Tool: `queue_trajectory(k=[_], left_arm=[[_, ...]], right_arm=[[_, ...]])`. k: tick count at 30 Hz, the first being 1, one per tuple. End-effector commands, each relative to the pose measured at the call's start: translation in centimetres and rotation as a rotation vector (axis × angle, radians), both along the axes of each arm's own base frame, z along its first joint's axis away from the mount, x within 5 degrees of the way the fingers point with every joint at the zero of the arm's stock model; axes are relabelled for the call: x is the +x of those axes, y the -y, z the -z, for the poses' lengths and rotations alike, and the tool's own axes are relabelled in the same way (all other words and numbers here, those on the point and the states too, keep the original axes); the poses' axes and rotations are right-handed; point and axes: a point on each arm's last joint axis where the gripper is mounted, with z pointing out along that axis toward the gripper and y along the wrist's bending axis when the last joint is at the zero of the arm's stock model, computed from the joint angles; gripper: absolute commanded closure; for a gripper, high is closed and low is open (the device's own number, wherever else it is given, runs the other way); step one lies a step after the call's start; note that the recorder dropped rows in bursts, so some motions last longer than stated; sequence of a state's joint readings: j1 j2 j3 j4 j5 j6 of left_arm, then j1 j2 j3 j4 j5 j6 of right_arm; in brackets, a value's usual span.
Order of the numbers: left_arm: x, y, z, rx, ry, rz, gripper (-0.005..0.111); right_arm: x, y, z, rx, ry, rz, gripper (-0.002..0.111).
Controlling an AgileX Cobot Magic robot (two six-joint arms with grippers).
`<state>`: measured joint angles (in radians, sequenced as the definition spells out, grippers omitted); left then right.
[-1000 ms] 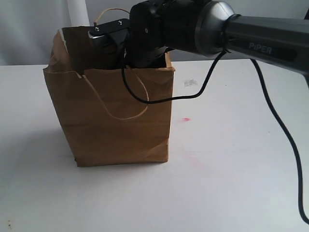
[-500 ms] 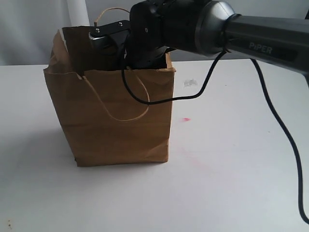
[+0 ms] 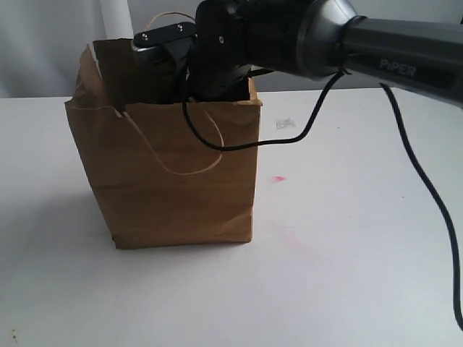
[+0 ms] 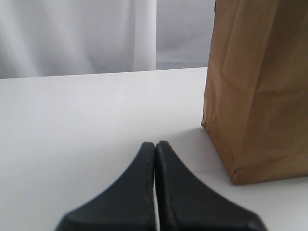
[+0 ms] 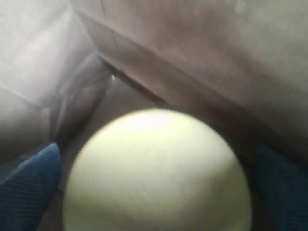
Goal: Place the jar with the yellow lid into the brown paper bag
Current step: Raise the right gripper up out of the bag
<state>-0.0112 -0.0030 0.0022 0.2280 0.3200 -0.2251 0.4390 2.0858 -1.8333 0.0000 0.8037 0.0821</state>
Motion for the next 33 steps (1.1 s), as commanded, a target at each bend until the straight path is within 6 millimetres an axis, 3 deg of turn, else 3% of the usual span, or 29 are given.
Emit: queue_trajectory(k=[1,11,17,20,25,31,33], left_arm=[[0.0,0.1,-0.1,-0.007,0.009,0.007,0.106],[0.0,0.1,-0.1,-0.007,0.009,0.007,0.106],[0.0,0.1,-0.1,-0.007,0.009,0.007,0.106],[0.0,0.1,-0.1,-0.007,0.009,0.007,0.106],[0.0,0.1,-0.1,-0.007,0.009,0.007,0.106],[0.0,0.1,-0.1,-0.007,0.009,0.007,0.106],[0.0,0.1,-0.1,-0.007,0.009,0.007,0.106]], right_arm=[[-0.7,0.1,-3.5,0.042,0.099,-0.010,0.003],[-2.8,0.3,-8.4,0.103,0.193,-0.022,0.004],[-4.3,0.7,-11.4,0.123,0.263,-0.032,0.013],[-5.1,1.1,-12.7,0.133,0.283,-0.032,0.027],[-6.7,1.9,-14.9,0.143,0.304,-0.032,0.067],[-8.7,3.2,-16.7,0.096,0.290,-0.029,0.104],[-9.5,3.7,-17.2,0.047,0.285,-0.065,0.108]])
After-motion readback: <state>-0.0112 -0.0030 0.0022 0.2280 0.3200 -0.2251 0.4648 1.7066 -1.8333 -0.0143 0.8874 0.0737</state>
